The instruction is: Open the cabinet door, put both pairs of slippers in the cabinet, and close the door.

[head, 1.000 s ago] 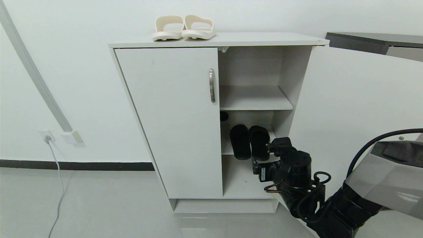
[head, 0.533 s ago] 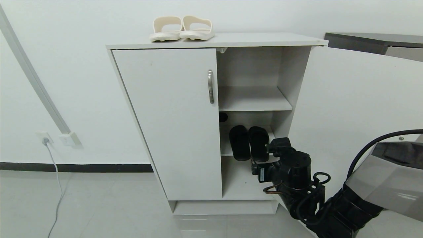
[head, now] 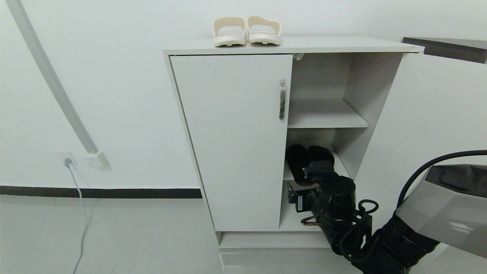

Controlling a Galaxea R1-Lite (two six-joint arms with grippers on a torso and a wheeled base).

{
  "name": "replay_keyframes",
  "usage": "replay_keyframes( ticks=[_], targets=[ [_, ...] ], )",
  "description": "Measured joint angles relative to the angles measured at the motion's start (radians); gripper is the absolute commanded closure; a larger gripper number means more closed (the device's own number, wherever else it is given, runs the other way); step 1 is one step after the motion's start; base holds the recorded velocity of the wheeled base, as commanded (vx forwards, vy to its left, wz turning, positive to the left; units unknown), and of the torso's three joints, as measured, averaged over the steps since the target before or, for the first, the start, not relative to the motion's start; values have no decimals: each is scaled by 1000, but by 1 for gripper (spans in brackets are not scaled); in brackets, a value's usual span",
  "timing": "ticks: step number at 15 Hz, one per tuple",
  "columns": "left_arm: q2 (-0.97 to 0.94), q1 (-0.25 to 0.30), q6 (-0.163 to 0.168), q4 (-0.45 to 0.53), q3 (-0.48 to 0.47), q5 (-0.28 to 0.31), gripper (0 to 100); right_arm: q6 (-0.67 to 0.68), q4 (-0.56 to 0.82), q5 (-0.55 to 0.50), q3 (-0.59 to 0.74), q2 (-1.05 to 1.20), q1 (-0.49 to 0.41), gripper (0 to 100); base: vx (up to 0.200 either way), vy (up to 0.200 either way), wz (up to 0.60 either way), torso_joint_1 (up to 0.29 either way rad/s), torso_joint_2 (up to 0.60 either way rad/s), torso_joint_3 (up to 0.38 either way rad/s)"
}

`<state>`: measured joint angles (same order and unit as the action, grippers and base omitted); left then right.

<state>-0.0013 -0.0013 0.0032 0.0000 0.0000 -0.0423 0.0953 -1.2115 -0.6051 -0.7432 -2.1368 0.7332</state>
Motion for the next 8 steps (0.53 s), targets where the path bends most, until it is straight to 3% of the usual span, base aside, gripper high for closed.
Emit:
replay_keyframes(
  ticks=[2, 8],
  targets=[
    [0, 0, 0, 0, 0, 0, 100, -2, 0, -1, -1, 0, -1, 0, 0, 200, 0, 0, 2, 7],
    [0, -1, 0, 0, 0, 0, 100, -49, -68, 1, 3, -4, 0, 0, 0, 0, 0, 0, 0, 0]
  ],
)
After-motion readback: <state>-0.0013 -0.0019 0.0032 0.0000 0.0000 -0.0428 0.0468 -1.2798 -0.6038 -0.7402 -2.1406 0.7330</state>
